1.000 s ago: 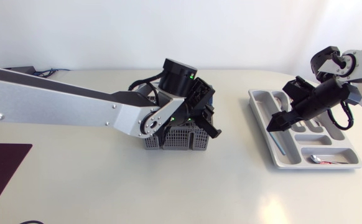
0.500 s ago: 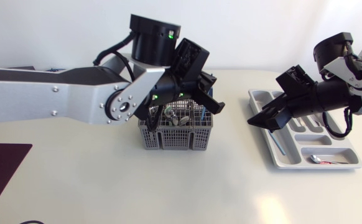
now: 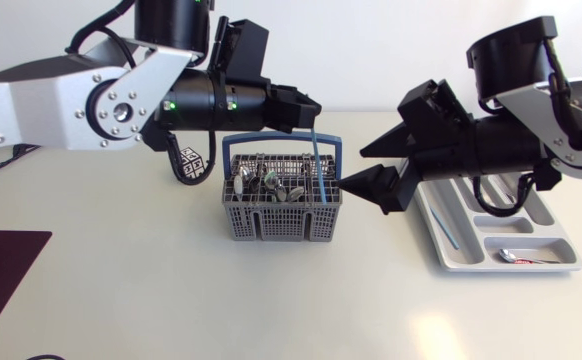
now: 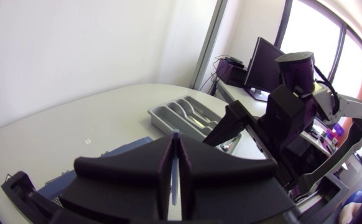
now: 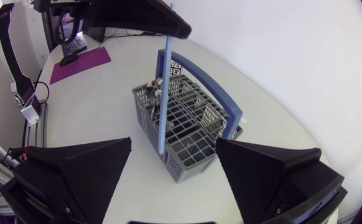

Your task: Transfer all utensils from the basket to the drawer tray.

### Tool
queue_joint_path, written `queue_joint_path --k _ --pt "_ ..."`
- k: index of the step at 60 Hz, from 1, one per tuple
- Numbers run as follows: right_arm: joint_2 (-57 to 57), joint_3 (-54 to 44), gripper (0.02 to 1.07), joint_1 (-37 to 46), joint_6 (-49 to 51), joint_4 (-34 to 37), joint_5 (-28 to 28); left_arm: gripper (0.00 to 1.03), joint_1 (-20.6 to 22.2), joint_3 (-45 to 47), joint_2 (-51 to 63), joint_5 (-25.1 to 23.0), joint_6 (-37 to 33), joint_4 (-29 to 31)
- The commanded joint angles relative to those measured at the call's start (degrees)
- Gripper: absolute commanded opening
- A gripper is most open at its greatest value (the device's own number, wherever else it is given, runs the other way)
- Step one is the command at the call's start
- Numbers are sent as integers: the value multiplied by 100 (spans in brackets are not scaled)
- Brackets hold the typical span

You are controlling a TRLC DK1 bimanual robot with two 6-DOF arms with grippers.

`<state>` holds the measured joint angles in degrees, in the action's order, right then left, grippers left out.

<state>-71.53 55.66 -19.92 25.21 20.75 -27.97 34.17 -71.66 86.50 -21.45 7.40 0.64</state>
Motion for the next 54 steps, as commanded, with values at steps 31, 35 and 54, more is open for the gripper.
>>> queue_joint_path --k 31,35,54 --pt "-881 991 20 -548 -746 166 -350 4 -411 -454 -107 -1054 939 296" --pt "-872 956 7 -557 -763 175 -376 6 -455 -454 -116 -1072 974 305" --pt "-749 543 7 -618 -728 175 -543 59 -596 -656 -204 -1300 1106 384"
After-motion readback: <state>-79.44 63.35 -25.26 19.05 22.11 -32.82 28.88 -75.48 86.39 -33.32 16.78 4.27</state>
